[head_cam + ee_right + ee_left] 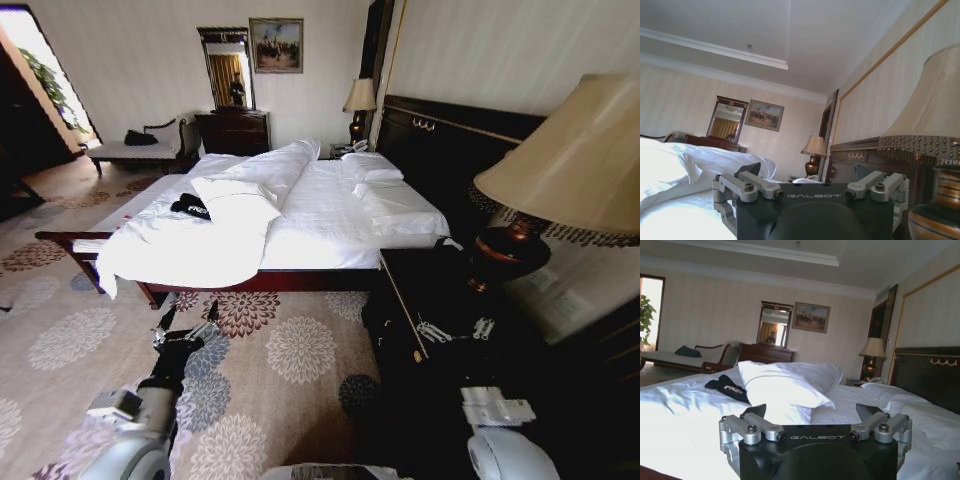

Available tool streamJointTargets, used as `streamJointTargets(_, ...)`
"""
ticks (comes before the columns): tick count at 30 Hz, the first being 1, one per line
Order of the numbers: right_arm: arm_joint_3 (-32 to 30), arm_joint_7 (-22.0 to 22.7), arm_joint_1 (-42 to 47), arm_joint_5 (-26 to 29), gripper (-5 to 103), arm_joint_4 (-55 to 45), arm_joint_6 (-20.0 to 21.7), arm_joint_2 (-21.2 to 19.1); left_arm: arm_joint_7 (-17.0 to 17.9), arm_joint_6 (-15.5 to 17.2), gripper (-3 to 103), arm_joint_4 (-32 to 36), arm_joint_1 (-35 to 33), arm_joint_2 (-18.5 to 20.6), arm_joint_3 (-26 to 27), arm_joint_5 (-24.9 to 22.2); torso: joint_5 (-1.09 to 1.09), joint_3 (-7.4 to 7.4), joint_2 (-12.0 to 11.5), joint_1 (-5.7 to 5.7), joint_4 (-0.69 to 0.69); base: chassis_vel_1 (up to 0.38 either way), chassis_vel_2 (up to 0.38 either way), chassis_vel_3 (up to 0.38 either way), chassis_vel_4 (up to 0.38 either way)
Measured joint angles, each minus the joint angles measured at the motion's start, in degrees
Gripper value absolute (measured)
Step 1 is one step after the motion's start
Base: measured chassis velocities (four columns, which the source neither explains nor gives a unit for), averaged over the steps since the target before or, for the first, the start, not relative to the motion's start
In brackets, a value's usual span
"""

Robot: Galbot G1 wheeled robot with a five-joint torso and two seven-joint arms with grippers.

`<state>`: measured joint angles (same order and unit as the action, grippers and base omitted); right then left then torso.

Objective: Fold the clothes on the bed.

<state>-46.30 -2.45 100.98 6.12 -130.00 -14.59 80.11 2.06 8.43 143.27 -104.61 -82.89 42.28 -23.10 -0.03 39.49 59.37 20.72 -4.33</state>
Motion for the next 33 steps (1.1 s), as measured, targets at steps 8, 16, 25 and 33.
streamJointTargets(8,-0.3,0.67,-0.06,0.91,100,-0.28,0.47,-0.38,0.0,-0.1,100,0.0,-0.21,-0.49,-0.05,0.72,0.0,0.0,0.0,0.0,0.0,0.0,0.0,0.0,0.0)
streamJointTargets(16,-0.56,0.66,0.24,1.2,100,-0.5,0.4,-0.42,0.0,-0.18,100,-0.02,0.0,-0.6,-0.2,0.92,0.0,0.0,0.0,0.0,0.0,0.0,0.0,0.0,0.0)
streamJointTargets(25,-0.52,0.85,0.12,1.38,100,-0.76,0.64,-0.36,0.0,-0.22,100,-0.03,0.23,-0.58,-0.28,0.92,0.0,0.0,0.0,0.0,0.0,0.0,0.0,0.0,0.0)
streamJointTargets(33,-0.54,0.68,0.14,1.47,100,-0.57,0.25,-0.1,0.0,-0.22,100,-0.03,0.39,-0.35,-0.38,0.92,0.0,0.0,0.0,0.0,0.0,0.0,0.0,0.0,0.0)
